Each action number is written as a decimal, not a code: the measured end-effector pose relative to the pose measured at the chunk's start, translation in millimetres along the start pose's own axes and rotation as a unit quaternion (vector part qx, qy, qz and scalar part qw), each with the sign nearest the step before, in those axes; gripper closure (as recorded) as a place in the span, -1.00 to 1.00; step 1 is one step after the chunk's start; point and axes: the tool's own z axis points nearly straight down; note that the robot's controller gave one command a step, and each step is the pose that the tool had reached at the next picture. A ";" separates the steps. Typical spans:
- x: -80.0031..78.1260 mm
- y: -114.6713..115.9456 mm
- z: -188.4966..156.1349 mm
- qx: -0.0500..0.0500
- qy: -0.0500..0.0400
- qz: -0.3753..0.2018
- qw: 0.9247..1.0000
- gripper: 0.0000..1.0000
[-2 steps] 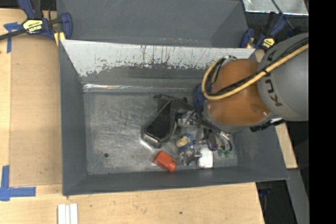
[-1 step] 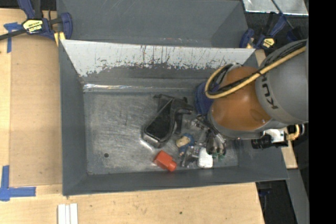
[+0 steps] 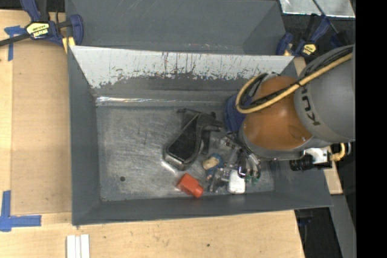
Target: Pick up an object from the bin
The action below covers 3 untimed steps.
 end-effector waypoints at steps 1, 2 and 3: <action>-4.0 0.2 -2.4 -0.001 -0.006 0.001 1.000 1.00; -5.8 0.3 -50.3 0.000 -0.003 -0.001 1.000 1.00; -7.0 0.1 -66.6 0.000 -0.002 -0.002 1.000 1.00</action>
Offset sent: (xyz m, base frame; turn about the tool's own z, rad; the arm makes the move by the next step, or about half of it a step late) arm 0.0000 0.0000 0.0000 0.0000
